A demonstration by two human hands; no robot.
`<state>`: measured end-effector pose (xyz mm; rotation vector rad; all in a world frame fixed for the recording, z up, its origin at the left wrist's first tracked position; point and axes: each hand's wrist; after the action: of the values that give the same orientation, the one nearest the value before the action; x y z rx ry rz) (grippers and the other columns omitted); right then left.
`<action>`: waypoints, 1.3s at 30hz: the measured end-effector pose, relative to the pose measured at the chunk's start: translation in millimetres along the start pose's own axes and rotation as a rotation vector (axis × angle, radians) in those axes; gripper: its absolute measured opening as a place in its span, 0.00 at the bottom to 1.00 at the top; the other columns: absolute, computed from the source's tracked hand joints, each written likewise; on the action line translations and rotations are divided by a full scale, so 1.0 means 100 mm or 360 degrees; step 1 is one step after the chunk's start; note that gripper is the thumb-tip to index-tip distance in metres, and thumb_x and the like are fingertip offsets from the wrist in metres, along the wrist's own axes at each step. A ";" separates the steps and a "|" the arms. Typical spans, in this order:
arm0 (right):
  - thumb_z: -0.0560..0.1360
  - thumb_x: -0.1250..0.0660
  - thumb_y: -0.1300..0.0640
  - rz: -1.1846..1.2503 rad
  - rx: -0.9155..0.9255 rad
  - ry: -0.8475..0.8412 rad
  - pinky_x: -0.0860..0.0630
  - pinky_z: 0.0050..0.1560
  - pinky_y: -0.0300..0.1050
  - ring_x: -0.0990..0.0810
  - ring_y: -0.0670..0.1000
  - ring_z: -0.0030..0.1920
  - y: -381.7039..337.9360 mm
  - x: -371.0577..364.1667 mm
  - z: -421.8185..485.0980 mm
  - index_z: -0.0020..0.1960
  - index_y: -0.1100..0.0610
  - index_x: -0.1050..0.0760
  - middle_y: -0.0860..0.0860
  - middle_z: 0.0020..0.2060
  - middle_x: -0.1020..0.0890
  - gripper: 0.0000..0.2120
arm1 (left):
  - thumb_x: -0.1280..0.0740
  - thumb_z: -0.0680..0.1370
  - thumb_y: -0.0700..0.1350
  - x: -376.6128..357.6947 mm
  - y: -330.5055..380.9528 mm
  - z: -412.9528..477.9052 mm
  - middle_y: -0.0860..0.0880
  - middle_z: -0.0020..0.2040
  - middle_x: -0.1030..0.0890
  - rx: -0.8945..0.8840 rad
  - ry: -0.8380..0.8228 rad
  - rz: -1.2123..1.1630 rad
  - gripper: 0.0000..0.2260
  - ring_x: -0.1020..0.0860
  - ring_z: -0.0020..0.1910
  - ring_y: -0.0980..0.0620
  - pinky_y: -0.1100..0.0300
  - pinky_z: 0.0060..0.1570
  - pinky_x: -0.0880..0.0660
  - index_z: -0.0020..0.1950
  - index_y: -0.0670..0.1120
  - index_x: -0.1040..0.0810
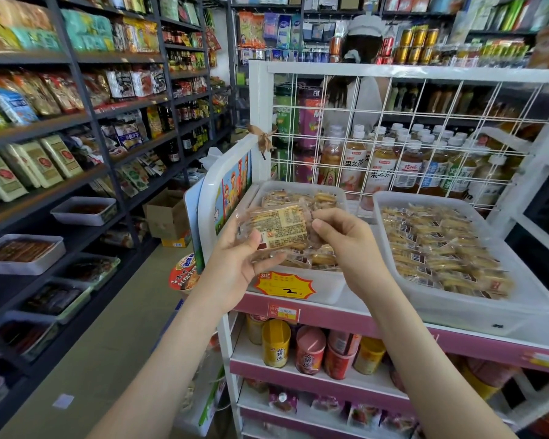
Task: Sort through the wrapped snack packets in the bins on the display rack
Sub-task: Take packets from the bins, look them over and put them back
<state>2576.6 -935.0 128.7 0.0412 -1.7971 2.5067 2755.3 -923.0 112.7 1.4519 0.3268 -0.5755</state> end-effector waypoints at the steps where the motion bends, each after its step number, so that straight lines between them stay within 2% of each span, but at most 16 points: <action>1: 0.78 0.39 0.68 0.0032 -0.0002 -0.0015 0.26 0.38 0.37 0.27 0.44 0.34 0.01 0.00 0.00 0.46 0.59 0.21 0.50 0.33 0.23 0.10 | 0.40 0.79 0.36 0.01 0.00 0.00 0.40 0.60 0.21 0.0001 -0.0005 -0.0010 0.16 0.17 0.51 0.42 0.55 0.40 0.19 0.66 0.45 0.29; 5: 0.79 0.41 0.69 0.0502 -0.0111 -0.0213 0.28 0.39 0.38 0.29 0.46 0.34 0.09 0.02 0.03 0.42 0.61 0.25 0.54 0.36 0.26 0.09 | 0.41 0.80 0.35 -0.02 0.01 0.01 0.42 0.58 0.19 -0.0011 -0.0073 0.0022 0.14 0.17 0.51 0.42 0.55 0.39 0.18 0.64 0.46 0.27; 7: 0.79 0.41 0.68 0.0511 -0.0188 -0.0213 0.28 0.40 0.38 0.28 0.47 0.35 0.12 0.01 0.05 0.44 0.60 0.25 0.53 0.37 0.25 0.09 | 0.41 0.80 0.35 -0.04 0.02 0.02 0.44 0.57 0.19 -0.0024 -0.0024 0.0088 0.14 0.17 0.52 0.44 0.54 0.41 0.18 0.64 0.47 0.27; 9: 0.78 0.37 0.66 0.0064 -0.0144 -0.0016 0.26 0.40 0.36 0.26 0.47 0.39 0.11 -0.02 0.07 0.48 0.56 0.26 0.50 0.40 0.23 0.06 | 0.38 0.79 0.36 -0.05 0.03 0.05 0.43 0.60 0.20 -0.0086 0.0126 0.0230 0.17 0.17 0.54 0.46 0.53 0.43 0.18 0.67 0.47 0.28; 11: 0.76 0.33 0.62 -0.0425 0.0077 0.0186 0.27 0.44 0.34 0.26 0.44 0.45 0.02 -0.07 0.10 0.55 0.52 0.28 0.47 0.46 0.24 0.10 | 0.36 0.79 0.37 -0.08 0.06 0.09 0.44 0.63 0.23 -0.0200 0.0242 0.0413 0.19 0.18 0.54 0.49 0.54 0.44 0.19 0.69 0.48 0.30; 13: 0.76 0.32 0.57 -0.0618 0.0293 0.0087 0.28 0.49 0.32 0.26 0.40 0.49 -0.11 -0.15 0.12 0.61 0.50 0.29 0.42 0.49 0.25 0.15 | 0.34 0.79 0.38 -0.15 0.13 0.12 0.46 0.63 0.23 -0.0341 0.0259 0.0575 0.19 0.18 0.54 0.52 0.58 0.44 0.19 0.68 0.50 0.29; 16: 0.75 0.32 0.48 -0.0707 0.0337 -0.0226 0.29 0.58 0.36 0.26 0.43 0.58 -0.23 -0.28 0.16 0.68 0.50 0.32 0.45 0.58 0.24 0.23 | 0.35 0.79 0.37 -0.22 0.24 0.16 0.54 0.60 0.22 -0.0413 0.0031 0.0880 0.18 0.20 0.57 0.57 0.61 0.46 0.20 0.66 0.54 0.27; 19: 0.76 0.33 0.50 -0.0528 0.0161 -0.0149 0.25 0.57 0.43 0.22 0.47 0.54 -0.23 -0.31 0.29 0.65 0.52 0.30 0.48 0.54 0.21 0.19 | 0.42 0.81 0.31 -0.18 0.29 0.17 0.56 0.63 0.22 -0.0208 -0.0305 0.0859 0.24 0.21 0.60 0.56 0.57 0.55 0.21 0.65 0.58 0.27; 22: 0.78 0.36 0.53 -0.0402 -0.0015 -0.0090 0.22 0.57 0.53 0.20 0.50 0.53 -0.10 -0.26 0.48 0.59 0.52 0.28 0.47 0.50 0.19 0.10 | 0.45 0.80 0.28 -0.08 0.27 0.17 0.60 0.67 0.30 -0.0281 -0.0255 0.1212 0.28 0.26 0.59 0.67 0.61 0.65 0.29 0.73 0.54 0.36; 25: 0.78 0.35 0.54 -0.0619 -0.0039 -0.0208 0.22 0.53 0.44 0.22 0.48 0.54 0.01 -0.26 0.59 0.62 0.55 0.31 0.45 0.51 0.23 0.14 | 0.43 0.81 0.32 0.03 0.16 0.22 0.55 0.71 0.33 -0.0502 0.0001 0.1708 0.27 0.31 0.66 0.62 0.65 0.68 0.37 0.77 0.50 0.41; 28: 0.77 0.33 0.54 -0.1031 0.0125 -0.0409 0.28 0.50 0.37 0.26 0.45 0.53 0.11 -0.31 0.71 0.66 0.56 0.30 0.47 0.54 0.23 0.19 | 0.40 0.81 0.37 0.13 0.07 0.27 0.52 0.76 0.39 -0.0605 0.0091 0.2006 0.28 0.42 0.74 0.59 0.66 0.72 0.46 0.78 0.49 0.47; 30: 0.76 0.33 0.53 -0.1260 0.0217 -0.0552 0.28 0.49 0.37 0.24 0.45 0.50 0.16 -0.37 0.76 0.64 0.56 0.27 0.50 0.54 0.20 0.17 | 0.38 0.81 0.40 0.16 0.04 0.28 0.57 0.74 0.43 -0.0706 0.0055 0.2183 0.30 0.48 0.70 0.66 0.81 0.64 0.56 0.79 0.48 0.49; 32: 0.77 0.34 0.55 -0.1445 0.0310 -0.0682 0.25 0.51 0.44 0.21 0.50 0.50 0.24 -0.43 0.79 0.60 0.55 0.24 0.52 0.52 0.18 0.13 | 0.38 0.81 0.42 0.19 0.03 0.30 0.60 0.72 0.48 -0.0773 -0.0011 0.2305 0.30 0.52 0.68 0.68 0.84 0.60 0.61 0.79 0.48 0.51; 35: 0.80 0.41 0.57 -0.1902 0.0370 -0.0953 0.33 0.63 0.54 0.23 0.54 0.58 0.35 -0.52 0.79 0.65 0.53 0.27 0.54 0.56 0.19 0.15 | 0.41 0.82 0.51 0.30 -0.02 0.40 0.55 0.78 0.50 -0.0695 -0.0107 0.2593 0.28 0.54 0.76 0.60 0.69 0.70 0.62 0.79 0.48 0.50; 37: 0.81 0.47 0.57 -0.2048 0.0262 -0.1113 0.39 0.62 0.55 0.27 0.56 0.59 0.42 -0.52 0.81 0.61 0.51 0.29 0.54 0.56 0.21 0.13 | 0.51 0.81 0.62 0.37 -0.06 0.47 0.51 0.79 0.46 -0.0496 -0.0211 0.2915 0.30 0.53 0.78 0.55 0.58 0.73 0.63 0.79 0.47 0.46; 39: 0.82 0.50 0.54 -0.1951 0.0132 -0.1247 0.39 0.60 0.54 0.29 0.55 0.58 0.45 -0.47 0.84 0.56 0.54 0.28 0.53 0.54 0.21 0.13 | 0.63 0.76 0.66 0.41 -0.11 0.51 0.52 0.79 0.42 -0.0365 -0.0292 0.3076 0.36 0.52 0.78 0.55 0.58 0.72 0.65 0.79 0.48 0.44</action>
<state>2620.2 -1030.8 110.7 1.6947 -1.0969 1.6394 2776.2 -980.6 87.5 0.8908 -1.0816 0.8803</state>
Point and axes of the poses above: each hand's wrist, its own z-axis towards the middle knuckle, its own x-axis out of the back of the hand, y = z × x
